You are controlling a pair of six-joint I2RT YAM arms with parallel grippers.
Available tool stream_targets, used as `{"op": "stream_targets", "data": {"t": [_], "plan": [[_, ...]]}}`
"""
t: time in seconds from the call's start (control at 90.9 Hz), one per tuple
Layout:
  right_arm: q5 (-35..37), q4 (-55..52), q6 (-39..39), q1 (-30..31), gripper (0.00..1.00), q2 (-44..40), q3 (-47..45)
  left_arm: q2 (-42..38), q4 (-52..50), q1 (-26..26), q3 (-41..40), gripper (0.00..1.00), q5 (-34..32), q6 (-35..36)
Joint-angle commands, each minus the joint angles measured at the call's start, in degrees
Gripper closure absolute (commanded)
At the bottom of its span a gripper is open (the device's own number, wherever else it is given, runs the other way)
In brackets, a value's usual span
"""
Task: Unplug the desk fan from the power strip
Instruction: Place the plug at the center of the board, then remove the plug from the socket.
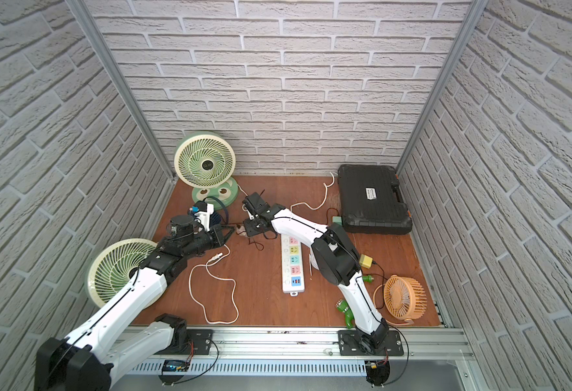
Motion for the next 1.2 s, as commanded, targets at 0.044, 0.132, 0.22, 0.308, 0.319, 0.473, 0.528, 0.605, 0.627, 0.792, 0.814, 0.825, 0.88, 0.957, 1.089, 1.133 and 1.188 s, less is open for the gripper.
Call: {"op": "stream_targets", "data": {"t": [0.044,0.132,0.22,0.308,0.319,0.473,0.528,0.605,0.627,0.792,0.814,0.825,0.88,0.957,1.089,1.133,1.188], "plan": [[5.9,-0.6,-1.4,-0.8,0.52,-9.7,-4.3,2.3,6.7,0.4,-1.6,1.00,2.7,-1.2],[6.9,-0.1,-1.5,-1.2,0.52,-13.2,-7.3,4.0,9.5,0.4,-2.0,1.00,3.9,-2.1],[7.4,0.6,-1.7,-1.4,0.52,-15.9,-10.5,6.1,12.3,0.4,-2.3,1.00,4.9,-3.0],[8.0,1.3,-1.7,-1.5,0.52,-18.7,-13.7,8.0,14.8,0.3,-2.6,1.00,5.8,-3.9],[8.1,1.4,-1.7,-1.5,0.52,-19.0,-14.1,8.2,15.0,0.3,-2.7,1.00,5.9,-4.0],[10.0,2.0,-1.2,-1.8,0.52,-22.8,-19.4,12.5,19.5,-0.9,-2.5,1.00,6.8,-5.2],[10.4,2.3,-0.9,-2.1,0.52,-23.8,-21.0,14.2,20.9,-1.7,-2.1,1.00,7.0,-5.5],[10.6,2.7,-0.3,-2.7,0.52,-24.7,-23.0,16.9,22.8,-3.1,-1.4,1.00,7.2,-6.0],[10.6,2.7,-0.2,-2.8,0.52,-24.8,-23.3,17.5,23.2,-3.4,-1.2,1.00,7.1,-6.2],[10.7,3.9,1.0,-4.2,0.53,-25.1,-26.9,23.8,27.3,-6.9,0.8,1.00,7.2,-7.1],[10.7,4.0,1.1,-4.4,0.53,-25.0,-27.2,24.7,27.8,-7.3,1.0,1.00,7.3,-7.3],[10.7,4.1,1.1,-4.5,0.53,-25.0,-27.4,25.2,28.1,-7.5,1.1,1.00,7.3,-7.5],[11.0,4.7,1.6,-5.0,0.53,-24.9,-28.3,27.0,29.7,-8.3,1.4,1.00,7.5,-8.0],[11.3,6.4,2.2,-5.8,0.54,-24.7,-29.7,29.6,31.7,-9.2,1.7,1.00,7.8,-8.9],[11.1,8.0,2.3,-7.1,0.54,-23.4,-30.3,33.3,35.4,-10.4,1.9,1.00,8.3,-10.5],[11.2,9.0,2.4,-7.4,0.54,-23.0,-30.6,34.3,36.8,-10.8,1.9,1.00,8.5,-11.1],[11.3,10.0,2.5,-7.6,0.54,-22.5,-30.8,35.8,38.1,-11.5,2.1,1.00,8.7,-11.7]]}}
